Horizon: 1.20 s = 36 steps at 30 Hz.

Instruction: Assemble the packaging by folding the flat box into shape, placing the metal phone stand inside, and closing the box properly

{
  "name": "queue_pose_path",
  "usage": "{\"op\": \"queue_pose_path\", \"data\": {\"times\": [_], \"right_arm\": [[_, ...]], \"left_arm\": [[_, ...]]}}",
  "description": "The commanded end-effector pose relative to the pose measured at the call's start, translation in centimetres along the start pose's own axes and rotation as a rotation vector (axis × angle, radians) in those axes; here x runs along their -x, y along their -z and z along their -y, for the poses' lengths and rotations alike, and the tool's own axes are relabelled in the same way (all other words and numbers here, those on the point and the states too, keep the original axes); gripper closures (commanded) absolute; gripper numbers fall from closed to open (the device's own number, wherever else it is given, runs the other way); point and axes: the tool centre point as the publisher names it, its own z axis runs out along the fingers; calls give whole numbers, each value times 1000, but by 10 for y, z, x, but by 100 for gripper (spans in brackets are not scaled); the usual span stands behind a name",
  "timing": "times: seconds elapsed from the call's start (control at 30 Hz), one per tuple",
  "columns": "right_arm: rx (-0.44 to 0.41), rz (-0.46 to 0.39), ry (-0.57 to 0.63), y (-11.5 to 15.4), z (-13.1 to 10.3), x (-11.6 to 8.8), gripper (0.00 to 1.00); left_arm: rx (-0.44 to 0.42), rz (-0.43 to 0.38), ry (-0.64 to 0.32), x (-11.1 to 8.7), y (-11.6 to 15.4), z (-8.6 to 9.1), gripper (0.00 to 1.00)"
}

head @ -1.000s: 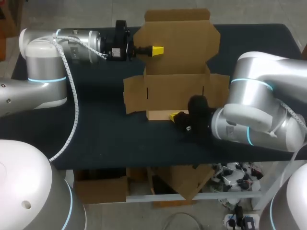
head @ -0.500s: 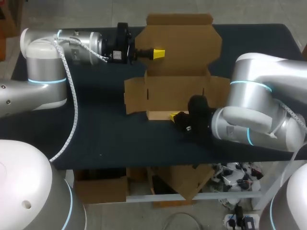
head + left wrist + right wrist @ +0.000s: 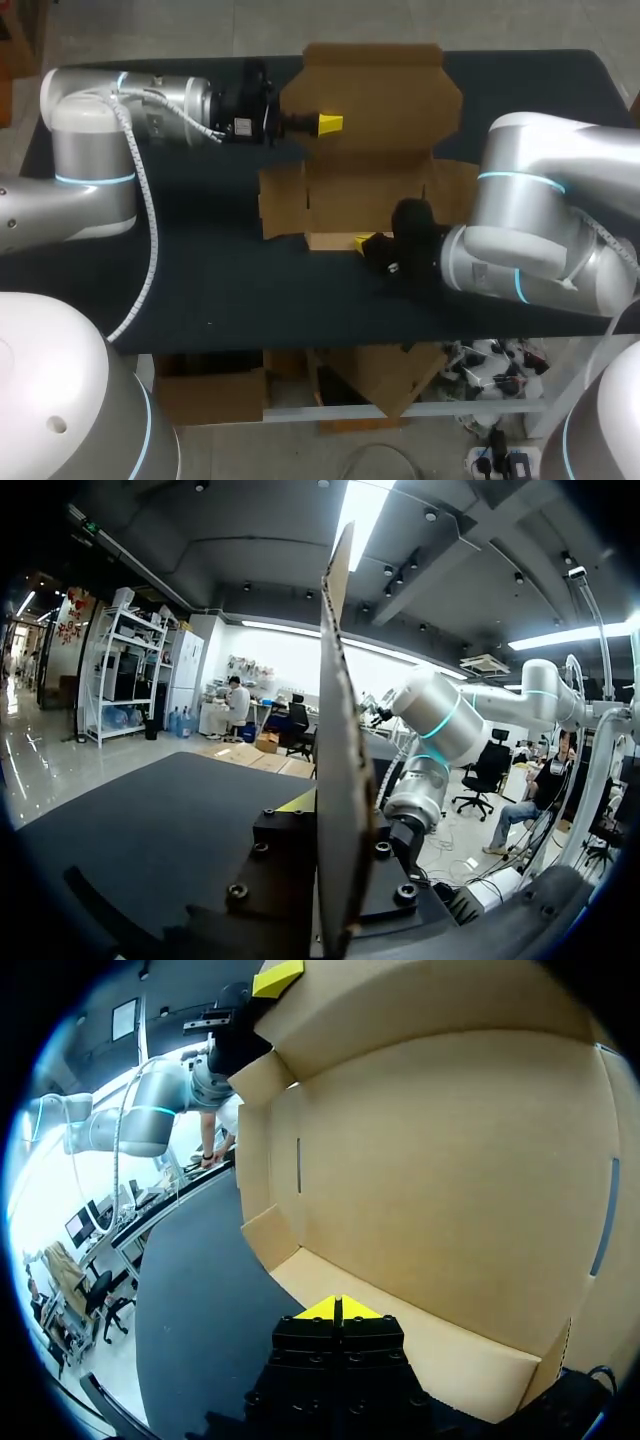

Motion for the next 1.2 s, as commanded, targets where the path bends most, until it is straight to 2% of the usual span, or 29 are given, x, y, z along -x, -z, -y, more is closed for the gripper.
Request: {"op": "queue_pose_path", "data": {"times": [0.03,0.4,1.2], "right_arm": [[6,15,0,-5,3,-2,100],[6,15,0,-5,3,-2,100],[6,15,0,-5,3,-2,100]], "left_arm": [[-4,1,-2,-3,0,-7,100],[-7,8,-2,-12,1,-14,100],[2,26,127,-34,-1,-27,100]]}}
